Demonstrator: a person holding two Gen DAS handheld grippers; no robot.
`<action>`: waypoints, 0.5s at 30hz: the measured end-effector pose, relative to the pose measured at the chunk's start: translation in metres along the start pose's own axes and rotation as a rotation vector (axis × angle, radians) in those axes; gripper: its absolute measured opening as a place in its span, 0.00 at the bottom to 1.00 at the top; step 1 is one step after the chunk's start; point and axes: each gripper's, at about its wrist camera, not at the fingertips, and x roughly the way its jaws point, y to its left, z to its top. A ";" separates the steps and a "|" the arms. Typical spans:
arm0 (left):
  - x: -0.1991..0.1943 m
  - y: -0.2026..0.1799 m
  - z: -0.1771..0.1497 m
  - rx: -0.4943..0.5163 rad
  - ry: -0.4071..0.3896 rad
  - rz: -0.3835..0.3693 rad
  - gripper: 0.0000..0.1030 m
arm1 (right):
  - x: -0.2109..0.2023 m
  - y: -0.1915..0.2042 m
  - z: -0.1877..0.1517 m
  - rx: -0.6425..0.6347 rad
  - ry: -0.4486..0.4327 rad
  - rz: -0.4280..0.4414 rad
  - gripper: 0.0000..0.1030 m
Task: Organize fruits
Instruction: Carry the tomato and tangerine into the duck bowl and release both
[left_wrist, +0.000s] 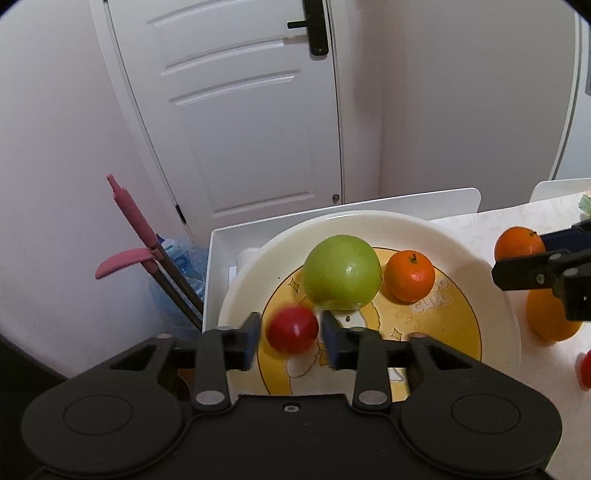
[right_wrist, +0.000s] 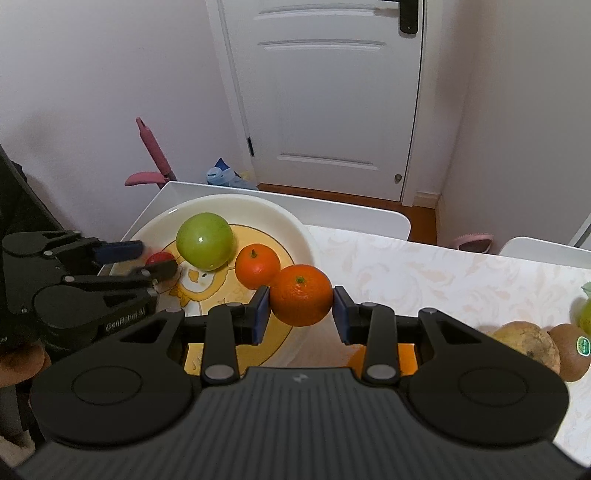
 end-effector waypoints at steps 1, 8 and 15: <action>-0.001 0.000 0.000 0.002 -0.006 0.004 0.71 | -0.001 -0.001 0.001 0.001 -0.003 -0.002 0.49; -0.018 -0.001 -0.001 0.018 -0.045 0.019 0.96 | -0.011 -0.004 0.007 -0.012 -0.017 -0.001 0.49; -0.037 -0.004 -0.008 0.000 -0.046 0.028 1.00 | -0.007 -0.002 0.008 -0.054 0.004 0.032 0.49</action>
